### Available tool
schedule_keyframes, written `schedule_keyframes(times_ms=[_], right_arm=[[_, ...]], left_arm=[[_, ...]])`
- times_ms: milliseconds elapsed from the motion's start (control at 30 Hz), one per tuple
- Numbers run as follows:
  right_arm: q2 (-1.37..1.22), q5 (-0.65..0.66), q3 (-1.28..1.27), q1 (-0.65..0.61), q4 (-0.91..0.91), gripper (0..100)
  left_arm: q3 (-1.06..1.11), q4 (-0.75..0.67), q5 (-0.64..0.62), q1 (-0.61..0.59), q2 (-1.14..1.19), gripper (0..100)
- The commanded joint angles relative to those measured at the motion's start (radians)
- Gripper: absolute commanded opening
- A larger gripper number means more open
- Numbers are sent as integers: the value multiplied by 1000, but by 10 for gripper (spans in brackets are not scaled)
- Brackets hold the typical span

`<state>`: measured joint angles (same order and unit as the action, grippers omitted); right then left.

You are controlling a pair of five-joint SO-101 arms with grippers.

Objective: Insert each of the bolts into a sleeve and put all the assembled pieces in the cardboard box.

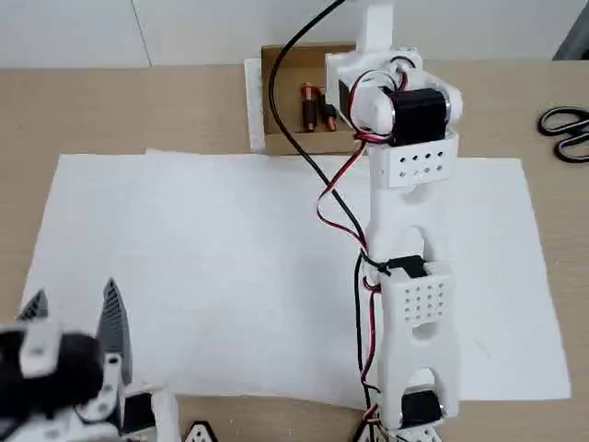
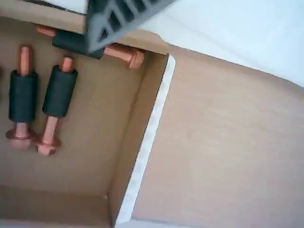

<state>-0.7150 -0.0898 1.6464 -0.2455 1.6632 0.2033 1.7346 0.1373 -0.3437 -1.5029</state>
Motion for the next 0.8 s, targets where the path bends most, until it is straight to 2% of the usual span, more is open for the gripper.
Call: schedule_keyframes(times_ms=[0, 100, 200, 267, 433, 600, 667, 767], right_arm=[[120, 6, 35, 2, 10, 178], [196, 6, 35, -12, 13, 178], [295, 9, 35, -12, 27, 178], [366, 9, 35, -12, 27, 178], [510, 11, 34, -8, 30, 178], [607, 11, 34, 104, 35, 178], [642, 11, 34, 174, 35, 178], [694, 12, 34, 239, 36, 177]], left_arm=[[47, 9, 6, -2, -91, 208], [136, 9, 6, -2, -216, 208], [202, 9, 89, -6, -331, 207], [213, 11, 135, -6, -318, 207], [216, 9, 135, -8, -318, 207], [220, 11, 130, -3, -318, 207], [220, 12, 87, -2, -318, 207], [222, 3, -91, -2, -318, 207]])
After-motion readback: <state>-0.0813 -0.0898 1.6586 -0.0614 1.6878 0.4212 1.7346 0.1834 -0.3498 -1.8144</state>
